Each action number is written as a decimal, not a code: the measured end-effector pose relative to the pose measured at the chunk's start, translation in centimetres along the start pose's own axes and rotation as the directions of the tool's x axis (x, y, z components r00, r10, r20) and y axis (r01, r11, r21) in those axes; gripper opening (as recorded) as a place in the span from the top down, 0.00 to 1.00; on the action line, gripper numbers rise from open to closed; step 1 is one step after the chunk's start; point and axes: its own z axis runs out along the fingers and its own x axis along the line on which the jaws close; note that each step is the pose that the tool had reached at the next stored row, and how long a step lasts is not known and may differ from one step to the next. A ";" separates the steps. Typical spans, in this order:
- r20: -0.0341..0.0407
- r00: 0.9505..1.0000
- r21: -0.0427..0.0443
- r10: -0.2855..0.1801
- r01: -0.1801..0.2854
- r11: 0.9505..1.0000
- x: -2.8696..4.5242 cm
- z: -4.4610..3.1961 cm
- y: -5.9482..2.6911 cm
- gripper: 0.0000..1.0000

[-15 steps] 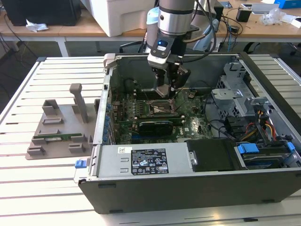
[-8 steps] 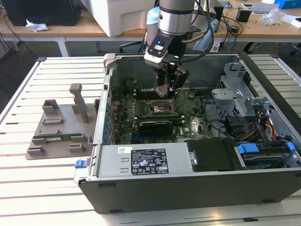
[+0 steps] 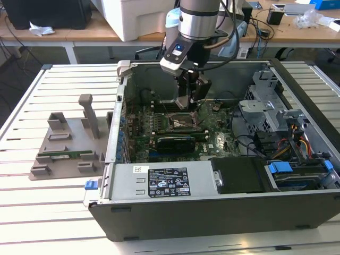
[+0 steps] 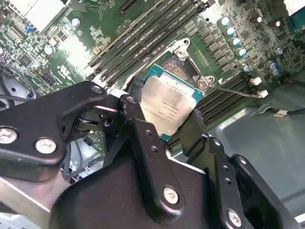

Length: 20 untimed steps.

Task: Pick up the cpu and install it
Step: 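Place the cpu into insertion slot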

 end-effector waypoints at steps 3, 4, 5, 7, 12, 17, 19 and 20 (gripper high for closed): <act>-0.001 1.000 0.001 0.026 -0.026 1.000 0.00 0.00 0.00 0.45; -0.001 0.999 0.002 0.033 -0.033 0.999 0.00 0.00 0.00 0.45; -0.001 0.999 0.002 0.047 -0.047 0.999 0.00 0.00 0.00 0.45; -0.001 0.998 0.003 0.059 -0.059 0.998 0.00 0.00 0.00 0.45; -0.002 0.995 0.005 0.101 -0.101 0.995 0.00 0.00 0.00 0.45; -0.004 0.987 0.008 0.158 -0.158 0.987 0.00 0.00 0.00 0.45; -0.005 0.984 0.009 0.176 -0.176 0.984 0.00 0.00 0.00 0.45; -0.005 0.982 0.009 0.187 -0.187 0.982 0.00 0.00 0.00 0.45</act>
